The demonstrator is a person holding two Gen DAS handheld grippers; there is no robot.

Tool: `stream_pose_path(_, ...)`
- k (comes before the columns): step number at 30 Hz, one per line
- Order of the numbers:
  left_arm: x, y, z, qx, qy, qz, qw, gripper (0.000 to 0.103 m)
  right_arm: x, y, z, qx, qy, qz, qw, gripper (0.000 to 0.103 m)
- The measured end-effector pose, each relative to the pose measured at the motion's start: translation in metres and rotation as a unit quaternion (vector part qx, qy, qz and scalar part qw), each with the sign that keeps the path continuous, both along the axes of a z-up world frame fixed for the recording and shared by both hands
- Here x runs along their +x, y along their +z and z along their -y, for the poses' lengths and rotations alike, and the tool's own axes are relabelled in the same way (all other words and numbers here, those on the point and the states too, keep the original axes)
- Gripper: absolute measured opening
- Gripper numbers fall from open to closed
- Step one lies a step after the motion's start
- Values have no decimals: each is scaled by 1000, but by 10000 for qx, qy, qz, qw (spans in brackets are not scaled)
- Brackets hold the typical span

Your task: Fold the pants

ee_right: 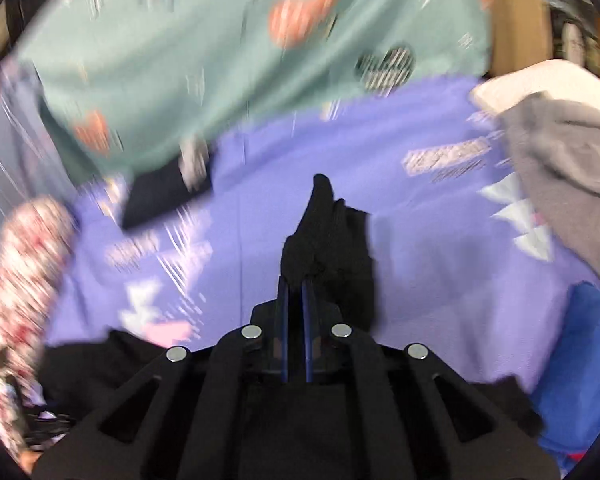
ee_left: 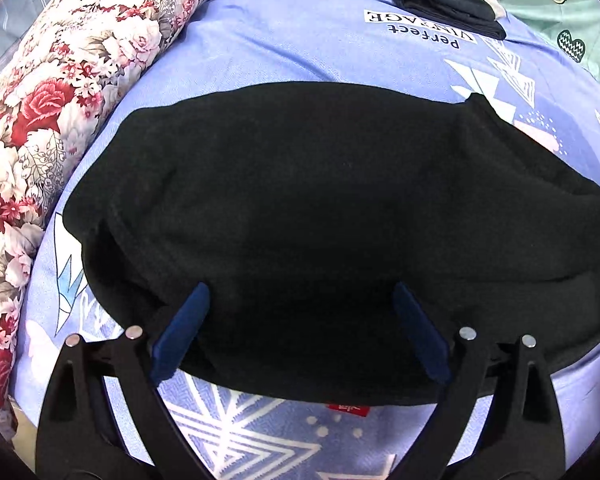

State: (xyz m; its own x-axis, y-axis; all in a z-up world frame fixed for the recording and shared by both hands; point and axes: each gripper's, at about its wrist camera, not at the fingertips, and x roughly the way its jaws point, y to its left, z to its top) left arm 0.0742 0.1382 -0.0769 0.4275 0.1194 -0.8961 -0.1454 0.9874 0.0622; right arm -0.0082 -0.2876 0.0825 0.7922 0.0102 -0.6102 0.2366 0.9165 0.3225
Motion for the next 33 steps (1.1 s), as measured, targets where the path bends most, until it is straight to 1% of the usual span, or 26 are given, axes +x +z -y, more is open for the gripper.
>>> stream_pose_path(1, 0, -1, -1, -10, 23, 9, 10000, 96, -30, 3, 14, 191, -93, 163, 9996, 6)
stream_pose_path(2, 0, -2, 0, -8, 41, 14, 10000, 96, -52, 0, 24, 356, -168, 217, 9990, 5)
stream_pose_path(3, 1, -1, 0, 16, 33, 15, 10000, 96, -76, -12, 36, 535, -293, 160, 9980, 5)
stream_pose_path(4, 1, -1, 0, 38, 18, 17, 10000, 97, -91, -28, 44, 649, -365, -26, 9972, 5)
stream_pose_path(6, 2, 0, -1, 24, 21, 0, 10000, 97, -104, -61, 54, 794, -522, -469, 9944, 5)
stream_pose_path(8, 2, 1, -3, -15, 57, -15, 10000, 97, -116, -111, 61, 983, -744, -1238, 9846, 5)
stream_pose_path(10, 2, 2, -1, 31, 88, -29, 10000, 97, -128, -139, 61, 1200, -889, -1549, 9766, 7)
stream_pose_path(11, 0, 3, 0, 55, 103, -33, 9999, 97, -131, -141, 61, 1235, -896, -1488, 9770, 8)
stream_pose_path(12, -2, 4, 1, 50, 107, -27, 9999, 97, -133, -139, 60, 1177, -898, -1470, 9780, 17)
stream_pose_path(13, -4, 6, 2, 25, 99, -12, 9999, 97, -132, -131, 59, 1043, -887, -1462, 9797, 35)
stream_pose_path(14, -5, 7, 2, -4, 93, 2, 10000, 97, -131, -125, 59, 972, -865, -1394, 9817, 43)
stream_pose_path(16, -11, 12, 1, -252, 61, 96, 9996, 97, -128, -110, 59, 736, -868, -1195, 9863, 51)
stream_pose_path(17, -15, 15, -1, -401, 59, 196, 9990, 97, -127, -106, 60, 635, -895, -1131, 9875, 53)
stream_pose_path(19, -19, 16, -2, -479, 111, 299, 9983, 97, -121, -111, 66, 636, -1023, -1226, 9851, 53)
stream_pose_path(20, -20, 15, -2, -495, 137, 307, 9982, 97, -119, -119, 71, 783, -1103, -1287, 9824, 53)
stream_pose_path(21, -20, 13, -1, -514, 156, 284, 9982, 97, -115, -124, 76, 951, -1142, -1289, 9805, 49)
stream_pose_path(22, -20, 11, -1, -510, 162, 252, 9983, 97, -108, -127, 79, 1004, -1170, -1308, 9793, 37)
stream_pose_path(23, -19, 9, 0, -482, 169, 211, 9985, 97, -105, -131, 83, 1065, -1192, -1345, 9779, 32)
stream_pose_path(24, -18, 7, 1, -435, 178, 178, 9987, 97, -103, -133, 87, 1175, -1213, -1353, 9763, 23)
stream_pose_path(25, -18, 6, 1, -412, 183, 164, 9989, 97, -102, -134, 91, 1278, -1245, -1343, 9747, 17)
stream_pose_path(27, -18, 5, 1, -407, 209, 159, 9988, 97, -102, -125, 87, 1229, -1208, -1218, 9775, 13)
stream_pose_path(31, -16, 6, -2, -420, 238, 159, 9987, 97, -120, -82, 67, 813, -1023, -684, 9891, 12)
stream_pose_path(33, -16, 6, -2, -394, 231, 167, 9988, 97, -128, -74, 64, 745, -1011, -652, 9899, 12)
